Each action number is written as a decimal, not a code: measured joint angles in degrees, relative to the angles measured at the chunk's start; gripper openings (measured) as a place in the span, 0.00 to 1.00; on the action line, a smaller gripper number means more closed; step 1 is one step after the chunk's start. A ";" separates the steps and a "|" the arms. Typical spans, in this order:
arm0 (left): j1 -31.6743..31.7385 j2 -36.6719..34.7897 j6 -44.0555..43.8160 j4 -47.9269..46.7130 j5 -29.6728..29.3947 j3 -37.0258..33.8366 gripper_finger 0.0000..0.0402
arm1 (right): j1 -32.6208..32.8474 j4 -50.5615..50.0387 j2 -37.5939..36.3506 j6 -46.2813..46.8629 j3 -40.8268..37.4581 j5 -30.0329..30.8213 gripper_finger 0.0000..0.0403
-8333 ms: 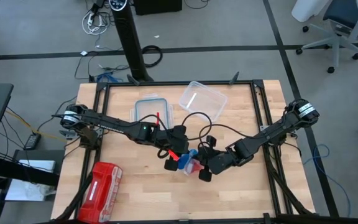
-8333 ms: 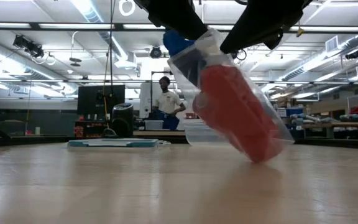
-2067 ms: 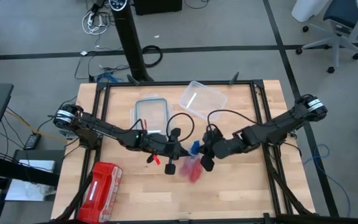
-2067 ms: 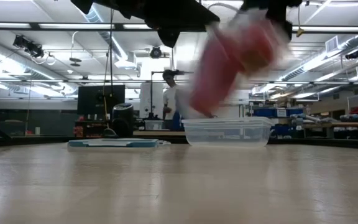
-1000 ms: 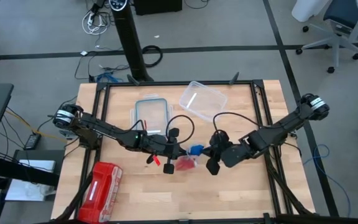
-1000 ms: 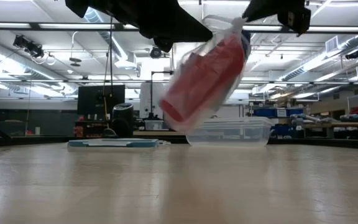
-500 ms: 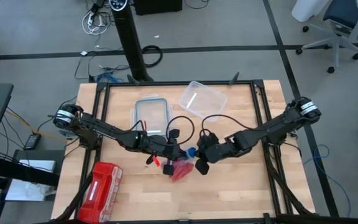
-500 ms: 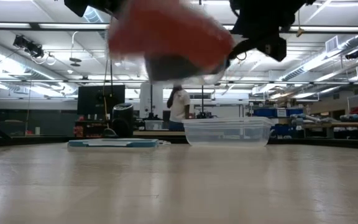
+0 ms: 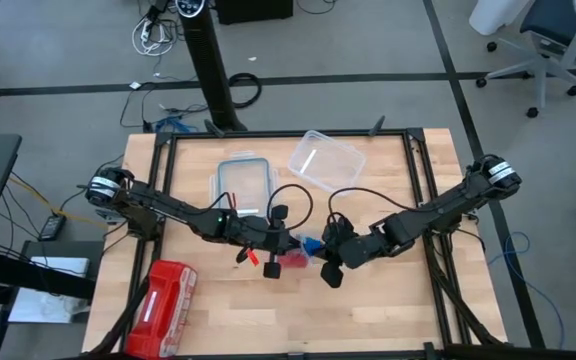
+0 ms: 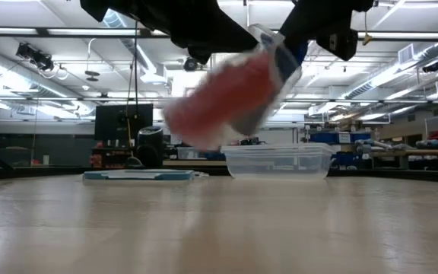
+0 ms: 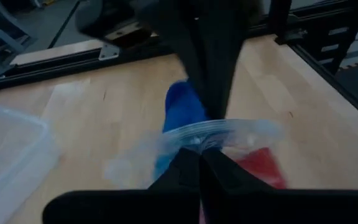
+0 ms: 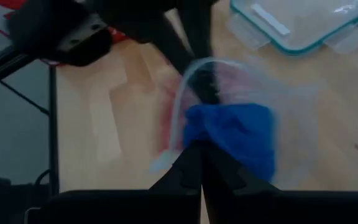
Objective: Roll bandage
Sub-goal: Put the blue bandage into the transparent zip bag
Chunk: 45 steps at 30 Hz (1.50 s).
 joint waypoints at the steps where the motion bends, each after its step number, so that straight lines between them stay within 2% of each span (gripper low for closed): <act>1: 0.02 0.00 0.00 -0.23 -0.02 0.00 0.00 | 0.21 -0.12 -0.20 0.09 0.00 -0.10 0.00; 9: 0.33 0.00 0.00 -2.92 -0.37 0.02 0.00 | 4.81 -3.09 -2.74 2.42 0.02 3.71 0.00; 14: 0.36 0.00 0.00 -2.89 -0.39 0.02 0.00 | 7.05 -7.50 -3.83 6.44 0.02 10.17 0.00; 18: 0.35 0.00 0.00 -2.70 -0.37 0.02 0.00 | 6.84 -7.70 -3.94 6.60 0.02 12.93 0.00; 28: 0.35 0.00 -0.02 -2.70 -0.33 0.02 0.00 | 4.27 -6.35 -3.57 2.09 0.02 13.36 0.00; 32: 0.35 0.00 -0.04 -2.72 -0.33 0.02 0.00 | 4.33 -8.24 -3.57 1.28 0.02 19.00 0.00; 38: 0.33 0.00 -0.24 -2.21 -0.28 0.02 0.00 | 2.80 -4.76 -3.57 -1.08 0.02 11.51 0.01; 45: 0.21 0.00 -0.58 -0.21 -0.18 0.04 0.00 | 2.56 -3.56 -2.54 -1.58 0.02 9.55 0.00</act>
